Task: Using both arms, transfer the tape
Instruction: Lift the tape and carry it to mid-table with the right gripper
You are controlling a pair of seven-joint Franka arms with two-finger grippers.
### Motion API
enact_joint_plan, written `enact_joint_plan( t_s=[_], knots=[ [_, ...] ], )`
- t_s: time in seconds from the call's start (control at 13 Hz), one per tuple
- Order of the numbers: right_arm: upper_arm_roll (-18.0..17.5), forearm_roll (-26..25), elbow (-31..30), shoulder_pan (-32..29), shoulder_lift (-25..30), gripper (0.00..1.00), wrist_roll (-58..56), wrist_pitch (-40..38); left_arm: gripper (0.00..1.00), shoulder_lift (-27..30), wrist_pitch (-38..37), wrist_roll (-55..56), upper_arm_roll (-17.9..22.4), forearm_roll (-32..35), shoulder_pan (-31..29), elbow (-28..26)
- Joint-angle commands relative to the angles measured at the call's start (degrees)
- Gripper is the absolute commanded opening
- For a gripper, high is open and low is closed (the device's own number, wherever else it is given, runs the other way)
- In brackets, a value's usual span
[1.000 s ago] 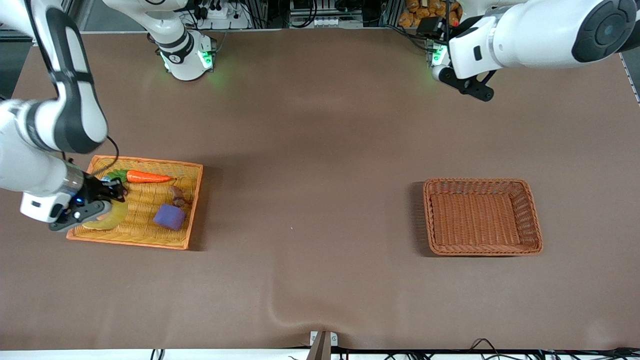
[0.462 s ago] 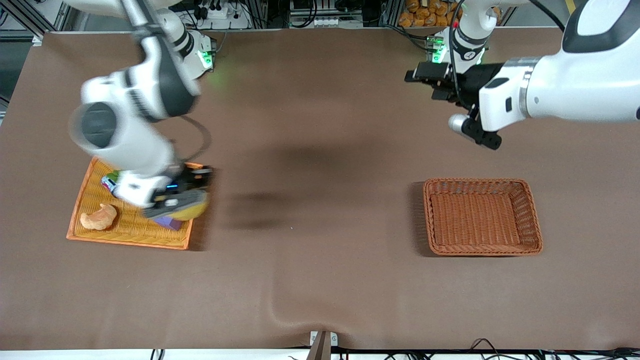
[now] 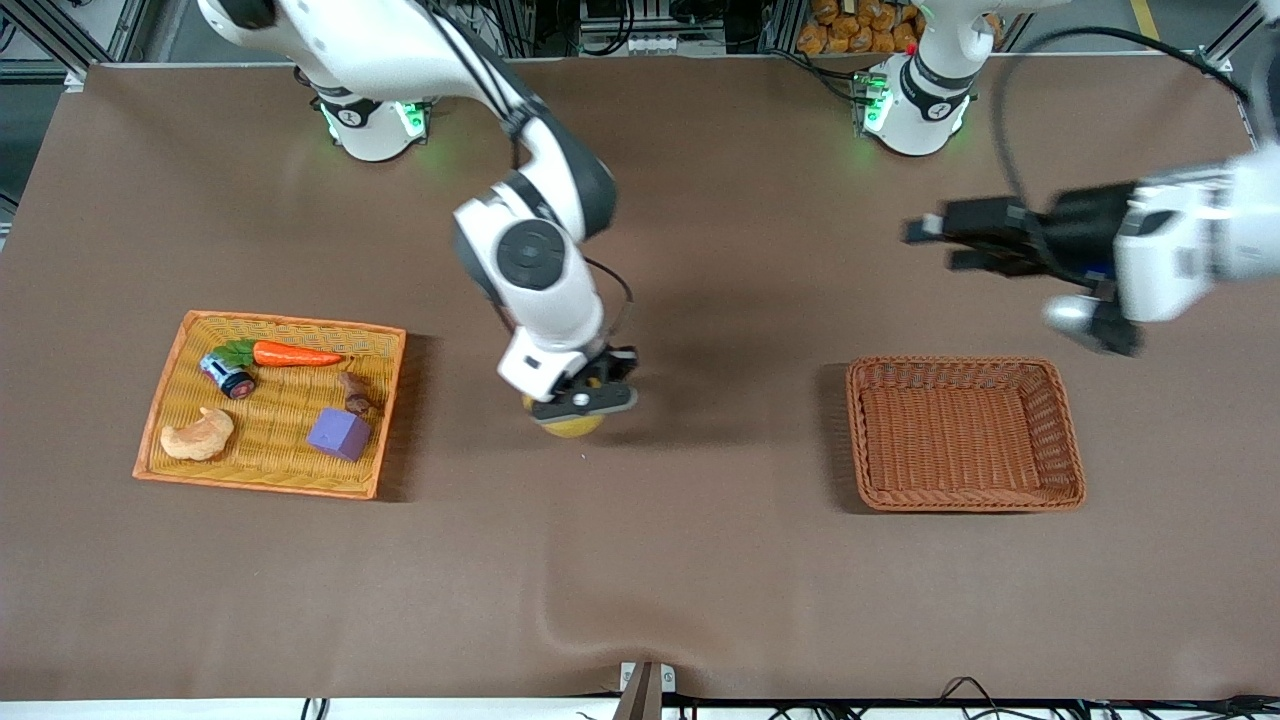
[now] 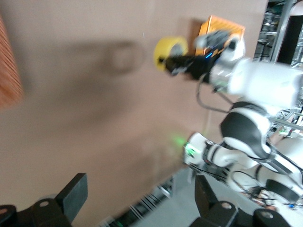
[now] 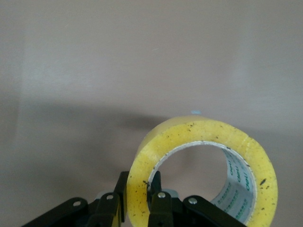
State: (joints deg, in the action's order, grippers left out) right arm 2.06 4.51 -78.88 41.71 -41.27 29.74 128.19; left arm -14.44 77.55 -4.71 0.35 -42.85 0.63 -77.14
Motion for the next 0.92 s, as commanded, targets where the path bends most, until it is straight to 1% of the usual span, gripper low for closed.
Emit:
enact_joint_plan(
  t_s=[0.0, 0.08, 0.15, 0.23, 0.31, 0.38, 0.54, 0.69, 0.77, 0.85],
  knots=[
    [0.75, 0.94, 6.18, 4.07, -7.4, 0.0, 6.71, 3.29, 1.0, -2.86, 1.89, -17.54, 3.94, 0.22, 0.34, 0.59],
    [0.75, 0.94, 7.94, 5.13, -9.25, 0.0, 7.52, 3.12, 1.0, -4.35, 2.16, -23.01, 4.83, 0.13, -0.01, 0.59],
    [0.75, 0.94, 8.56, 5.4, -10.13, 0.0, 8.22, 3.38, 1.0, -5.24, 2.51, -22.19, 5.53, 0.05, -0.01, 0.68],
    [0.67, 0.94, 9.27, 5.49, -10.75, 0.0, 8.4, 3.38, 1.0, -5.16, 3.47, -19.4, 5.36, 0.13, 0.51, 0.68],
    [0.67, 0.94, 9.27, 5.66, -10.93, 0.06, 8.4, 3.12, 1.0, -5.42, 3.57, -15.45, 5.01, -0.04, 0.69, 0.59],
    [0.67, 0.94, 9.27, 5.4, -10.76, 0.42, 8.4, 2.77, 1.0, -5.77, 3.57, -10.54, 4.92, -0.13, 0.86, 0.59],
    [0.84, 0.5, 9.27, 5.31, -9.97, 1.0, 8.4, 2.24, 1.0, -6.3, 3.66, -6.37, 5.01, 0.04, 1.83, 0.59],
    [1.02, 0.58, 8.92, 4.44, -8.04, 1.0, 8.14, 2.07, 1.0, -6.47, 4.27, -0.69, 4.93, -0.04, 1.92, 0.59],
    [0.84, 1.11, 8.83, 2.35, -5.25, 1.0, 8.14, -0.02, 1.0, -7.34, 4.36, 3.18, 4.92, 0.13, 2.01, 0.59],
    [1.1, 1.11, 8.92, 1.54, -2.7, 1.0, 8.14, -3.96, 1.0, -7.7, 4.45, 3.91, 5.1, 0.22, 2.36, 0.59]
  ],
)
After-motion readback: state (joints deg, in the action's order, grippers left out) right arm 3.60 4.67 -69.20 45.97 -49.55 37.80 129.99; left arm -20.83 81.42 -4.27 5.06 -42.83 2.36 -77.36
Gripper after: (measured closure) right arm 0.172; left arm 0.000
